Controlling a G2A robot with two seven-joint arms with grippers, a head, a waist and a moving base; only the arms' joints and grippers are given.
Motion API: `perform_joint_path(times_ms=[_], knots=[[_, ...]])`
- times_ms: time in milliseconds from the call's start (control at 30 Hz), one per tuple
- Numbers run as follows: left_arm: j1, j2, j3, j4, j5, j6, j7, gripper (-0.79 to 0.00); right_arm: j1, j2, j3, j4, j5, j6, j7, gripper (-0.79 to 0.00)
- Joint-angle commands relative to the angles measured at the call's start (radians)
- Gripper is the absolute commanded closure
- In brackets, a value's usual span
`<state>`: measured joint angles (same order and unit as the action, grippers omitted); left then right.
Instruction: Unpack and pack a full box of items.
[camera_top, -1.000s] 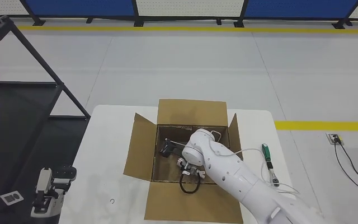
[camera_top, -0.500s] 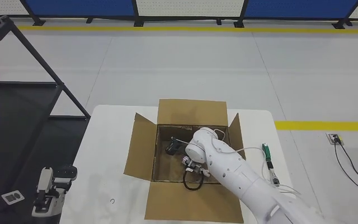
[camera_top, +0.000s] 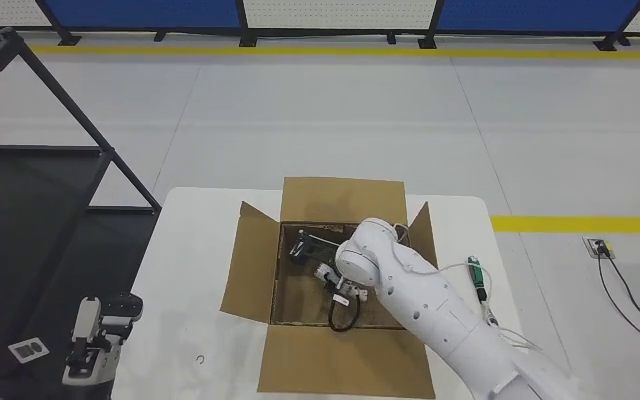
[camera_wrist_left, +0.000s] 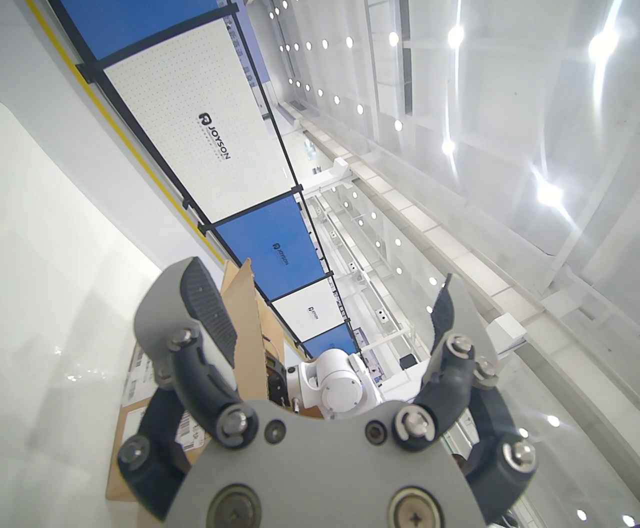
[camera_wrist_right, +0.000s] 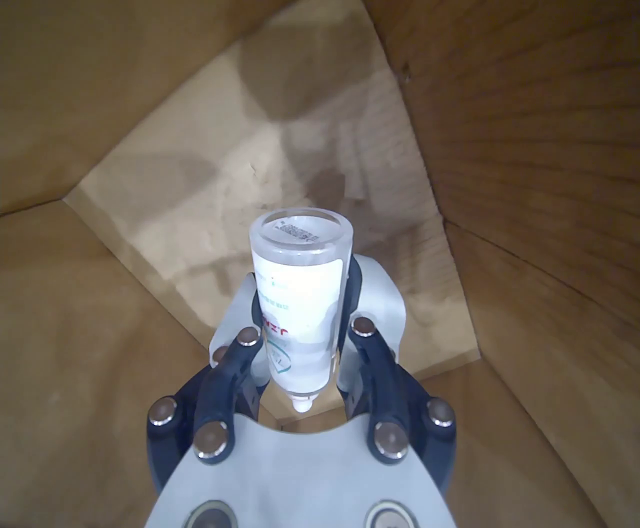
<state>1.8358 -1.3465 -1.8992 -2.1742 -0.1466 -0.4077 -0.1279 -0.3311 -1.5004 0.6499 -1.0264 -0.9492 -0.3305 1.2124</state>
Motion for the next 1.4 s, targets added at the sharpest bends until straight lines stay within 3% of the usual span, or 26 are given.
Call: perform_joint_path(times_ms=[0,267,700,1067,1367], knots=[[-0.002,0.000,0.003,0.000,0.004,0.002,-0.002,-0.785,-0.038,0.025,0.043,-0.110,-0.023,0.001,0.017,0.000],[-0.010,-0.001,0.019,-0.001,0.019,0.009,-0.005,-0.785,-0.255,0.115,0.235,-0.585,-0.159,0.048,0.101,0.000],[-0.016,-0.002,0.024,0.007,0.017,0.012,-0.004,-0.785,-0.458,0.159,0.454,-1.048,-0.357,0.274,0.139,0.000],[-0.031,-0.001,0.041,0.014,0.030,0.029,-0.021,-0.785,-0.622,0.175,0.718,-1.261,-0.419,0.491,0.192,0.000],[-0.041,0.000,0.059,0.008,0.057,0.044,-0.027,-0.785,-0.761,0.180,0.956,-1.247,-0.246,0.543,0.070,0.000]])
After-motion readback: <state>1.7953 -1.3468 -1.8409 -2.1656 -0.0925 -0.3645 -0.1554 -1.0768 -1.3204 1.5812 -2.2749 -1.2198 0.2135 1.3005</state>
